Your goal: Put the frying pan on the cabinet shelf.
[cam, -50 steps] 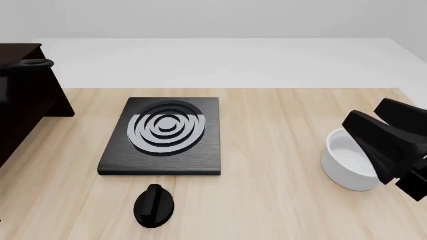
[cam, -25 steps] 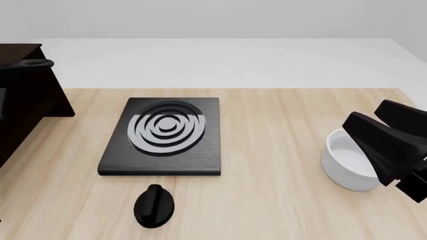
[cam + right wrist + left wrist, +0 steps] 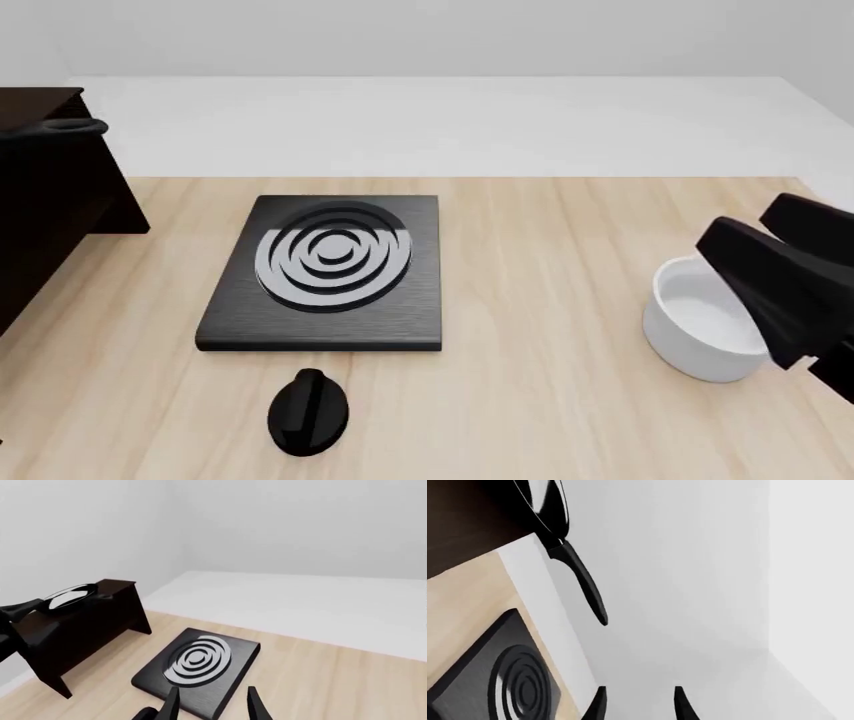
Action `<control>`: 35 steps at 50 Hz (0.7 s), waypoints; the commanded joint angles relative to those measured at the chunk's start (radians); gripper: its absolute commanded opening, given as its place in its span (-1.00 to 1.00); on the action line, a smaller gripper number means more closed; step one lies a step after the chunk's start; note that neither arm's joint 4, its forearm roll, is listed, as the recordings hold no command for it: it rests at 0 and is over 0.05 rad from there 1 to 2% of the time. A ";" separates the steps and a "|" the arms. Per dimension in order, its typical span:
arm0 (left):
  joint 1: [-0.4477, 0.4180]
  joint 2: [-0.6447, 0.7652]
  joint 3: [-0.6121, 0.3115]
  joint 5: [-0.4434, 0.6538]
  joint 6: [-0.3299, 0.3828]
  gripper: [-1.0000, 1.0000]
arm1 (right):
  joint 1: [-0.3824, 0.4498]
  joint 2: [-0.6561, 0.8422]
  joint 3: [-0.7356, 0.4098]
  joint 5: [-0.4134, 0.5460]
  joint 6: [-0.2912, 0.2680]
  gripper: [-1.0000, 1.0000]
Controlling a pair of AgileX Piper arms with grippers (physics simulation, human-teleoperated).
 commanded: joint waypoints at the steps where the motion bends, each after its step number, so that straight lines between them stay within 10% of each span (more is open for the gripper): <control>1: -0.059 -0.163 -0.050 0.246 0.083 1.00 | -0.009 -0.016 -0.001 0.004 0.008 1.00; 14: -0.113 -0.232 -0.145 0.458 0.221 1.00 | -0.043 -0.099 0.016 0.038 0.055 1.00; 35: -0.130 -0.258 -0.234 0.619 0.643 1.00 | -0.065 -0.165 0.069 0.049 0.029 1.00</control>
